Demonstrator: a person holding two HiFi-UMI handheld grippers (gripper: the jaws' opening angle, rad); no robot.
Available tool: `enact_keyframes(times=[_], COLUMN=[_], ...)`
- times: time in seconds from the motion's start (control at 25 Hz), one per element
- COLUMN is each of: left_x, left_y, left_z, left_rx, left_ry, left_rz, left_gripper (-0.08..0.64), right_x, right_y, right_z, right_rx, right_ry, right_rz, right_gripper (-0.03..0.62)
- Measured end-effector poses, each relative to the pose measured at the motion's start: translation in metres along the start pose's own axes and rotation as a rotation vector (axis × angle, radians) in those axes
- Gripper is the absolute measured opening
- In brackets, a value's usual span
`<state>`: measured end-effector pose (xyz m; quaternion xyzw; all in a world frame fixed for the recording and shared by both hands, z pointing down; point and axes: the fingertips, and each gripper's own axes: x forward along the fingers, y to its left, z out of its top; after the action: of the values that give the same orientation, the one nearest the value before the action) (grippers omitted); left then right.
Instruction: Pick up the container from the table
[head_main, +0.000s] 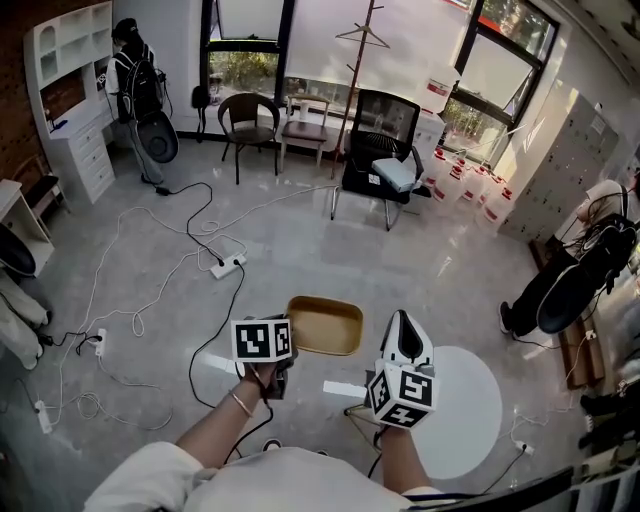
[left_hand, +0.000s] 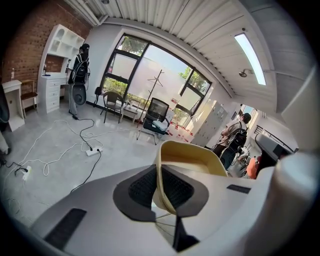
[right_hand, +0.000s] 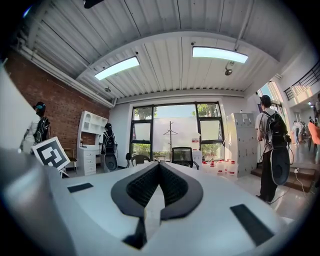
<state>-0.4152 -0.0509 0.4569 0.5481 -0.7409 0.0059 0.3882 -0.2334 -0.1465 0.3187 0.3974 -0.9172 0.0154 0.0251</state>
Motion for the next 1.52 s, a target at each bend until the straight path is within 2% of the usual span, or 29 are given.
enact_keyframes(times=[0.52, 0.84, 1.52], left_x=[0.012, 0.016, 0.019], left_y=[-0.026, -0.034, -0.03], left_z=[-0.017, -0.009, -0.018], left_rx=[-0.019, -0.002, -0.007], left_ry=[0.011, -0.01, 0.002], left_rz=[0.007, 0.03, 0.042], left_gripper=[0.037, 0.037, 0.037], right_x=[-0.005, 0.003, 0.01], right_y=[-0.025, -0.037, -0.038], right_z=[-0.001, 0.001, -0.012], right_rx=[-0.009, -0.021, -0.004], right_ry=[0.008, 0.023, 0.063], right_rz=[0.011, 0.009, 0.008], right_gripper=[0.025, 0.025, 0.025])
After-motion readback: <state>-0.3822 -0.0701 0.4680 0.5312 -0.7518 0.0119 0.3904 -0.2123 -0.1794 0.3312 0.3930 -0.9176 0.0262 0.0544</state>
